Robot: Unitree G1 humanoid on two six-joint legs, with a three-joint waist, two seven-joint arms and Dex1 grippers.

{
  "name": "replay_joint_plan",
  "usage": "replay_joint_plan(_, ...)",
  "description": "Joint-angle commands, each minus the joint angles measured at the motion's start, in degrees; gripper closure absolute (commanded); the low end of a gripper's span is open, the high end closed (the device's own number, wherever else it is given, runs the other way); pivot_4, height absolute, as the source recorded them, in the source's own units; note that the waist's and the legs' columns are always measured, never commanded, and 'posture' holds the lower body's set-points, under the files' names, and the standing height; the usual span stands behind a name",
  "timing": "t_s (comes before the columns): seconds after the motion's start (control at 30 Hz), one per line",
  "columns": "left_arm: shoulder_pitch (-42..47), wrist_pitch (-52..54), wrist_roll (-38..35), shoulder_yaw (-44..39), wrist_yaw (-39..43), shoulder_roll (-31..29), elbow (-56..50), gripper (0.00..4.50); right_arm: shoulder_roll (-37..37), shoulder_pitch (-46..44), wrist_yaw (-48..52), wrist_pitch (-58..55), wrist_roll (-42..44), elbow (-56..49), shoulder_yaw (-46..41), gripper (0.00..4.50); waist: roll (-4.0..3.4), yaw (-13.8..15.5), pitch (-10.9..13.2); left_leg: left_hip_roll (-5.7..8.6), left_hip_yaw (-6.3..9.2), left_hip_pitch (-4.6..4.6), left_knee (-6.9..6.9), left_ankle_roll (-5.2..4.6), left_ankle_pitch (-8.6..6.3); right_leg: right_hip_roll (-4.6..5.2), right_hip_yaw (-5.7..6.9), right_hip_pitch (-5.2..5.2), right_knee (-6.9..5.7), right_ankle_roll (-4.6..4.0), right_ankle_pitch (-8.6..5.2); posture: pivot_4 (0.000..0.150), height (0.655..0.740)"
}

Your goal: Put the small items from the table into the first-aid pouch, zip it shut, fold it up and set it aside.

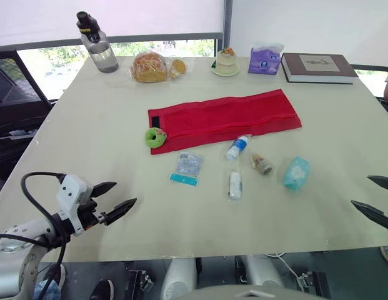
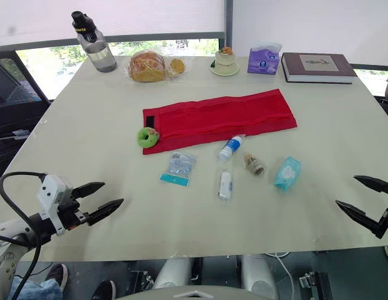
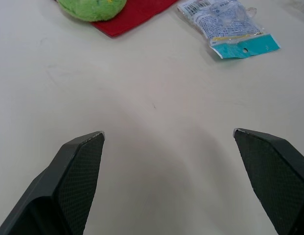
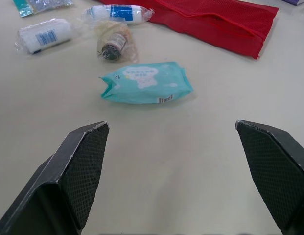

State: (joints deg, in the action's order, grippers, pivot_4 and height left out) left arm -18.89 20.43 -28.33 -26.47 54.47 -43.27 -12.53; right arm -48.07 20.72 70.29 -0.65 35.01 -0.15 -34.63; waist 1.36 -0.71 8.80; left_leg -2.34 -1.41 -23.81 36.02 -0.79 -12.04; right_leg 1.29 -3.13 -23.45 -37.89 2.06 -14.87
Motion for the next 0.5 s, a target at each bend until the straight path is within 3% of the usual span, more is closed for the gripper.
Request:
replay_joint_plan(0.03, -0.11, -2.81, -0.6, -1.59, 1.44, 0.37, 1.24, 0.0, -0.35, -0.31, 0.5, -0.15, 0.96, -1.15, -2.22, 0.08, 0.0, 0.0, 0.0, 0.0, 0.0, 0.0, 0.0, 0.0, 0.0, 0.0, 0.0, 0.0, 0.0, 0.0, 0.0, 0.15, 0.74)
replay_joint_plan(0.5, 3.89, -6.5, -0.98, 0.33, 4.83, 0.12, 6.68, 0.0, 1.16, -0.65, 2.29, 0.29, 1.39, 0.25, -2.61, 0.08, 0.03, 0.13, 0.01, 0.02, 0.01, 0.0, 0.02, 0.0, 0.0, 0.09, 0.18, 0.01, -0.01, 0.0, 0.0, 0.15, 0.74)
